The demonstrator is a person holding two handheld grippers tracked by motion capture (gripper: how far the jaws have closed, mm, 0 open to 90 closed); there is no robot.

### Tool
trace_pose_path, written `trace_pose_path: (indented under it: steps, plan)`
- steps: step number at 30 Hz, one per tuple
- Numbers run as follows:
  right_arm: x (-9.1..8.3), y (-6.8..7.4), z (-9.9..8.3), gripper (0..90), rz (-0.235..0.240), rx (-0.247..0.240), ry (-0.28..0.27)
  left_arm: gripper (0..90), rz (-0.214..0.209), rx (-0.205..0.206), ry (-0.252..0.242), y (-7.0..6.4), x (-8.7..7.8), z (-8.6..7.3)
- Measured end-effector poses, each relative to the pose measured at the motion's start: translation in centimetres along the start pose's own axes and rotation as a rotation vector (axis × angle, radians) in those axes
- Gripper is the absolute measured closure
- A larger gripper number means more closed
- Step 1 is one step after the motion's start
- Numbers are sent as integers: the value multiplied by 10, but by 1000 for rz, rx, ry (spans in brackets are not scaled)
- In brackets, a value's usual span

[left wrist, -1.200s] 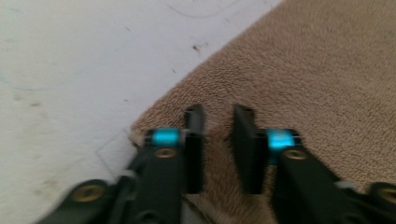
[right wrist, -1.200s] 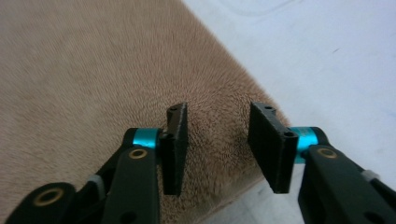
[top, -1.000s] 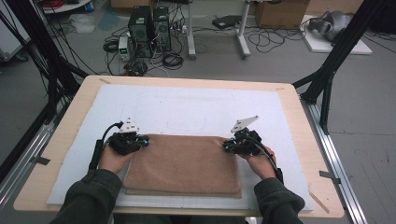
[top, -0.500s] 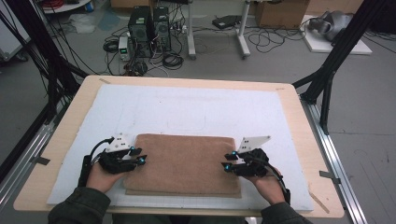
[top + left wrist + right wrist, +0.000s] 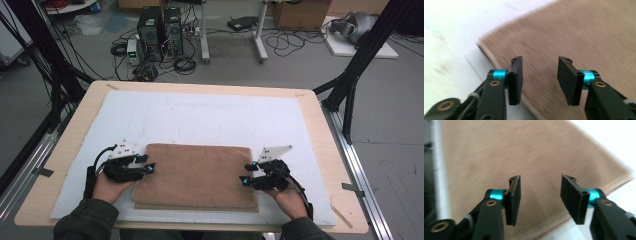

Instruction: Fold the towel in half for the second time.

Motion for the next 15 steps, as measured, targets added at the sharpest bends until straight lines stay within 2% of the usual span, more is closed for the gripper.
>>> trace_pose_path:
  steps: [2, 4, 6, 8, 10, 12, 15]
  plan:
    - [1, -13, 15, 435, -8, 10, 8, 479, 5, -16, -5, 9, 3, 10]
    - [5, -30, 26, 408, -32, 23, 18, 456, 20, -13, -1, 18, 8, 18]
    - [11, -46, 33, 365, -35, 66, 16, 415, -4, -64, 2, 26, 16, 19]
    - [18, -59, 35, 330, -32, 106, 12, 380, 14, -83, 55, 32, 26, 18]
    - [28, -67, 34, 308, -28, 128, 17, 365, -1, -100, 82, 35, 33, 16]
    - [37, -70, 32, 305, -37, 134, 60, 367, -11, -113, 105, 35, 38, 14]
    - [46, -73, 28, 311, -14, 149, 94, 391, -19, -128, 106, 35, 39, 13]
Point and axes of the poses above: each handheld gripper's, and its own axes: x roughly forward along the jaws, z roughly out of its top, y roughly to its left, the point moved 2 cm from there along x, roughly forward along the jaws, and after that the axes turned 10 degrees about y, right-handed, at the moved point
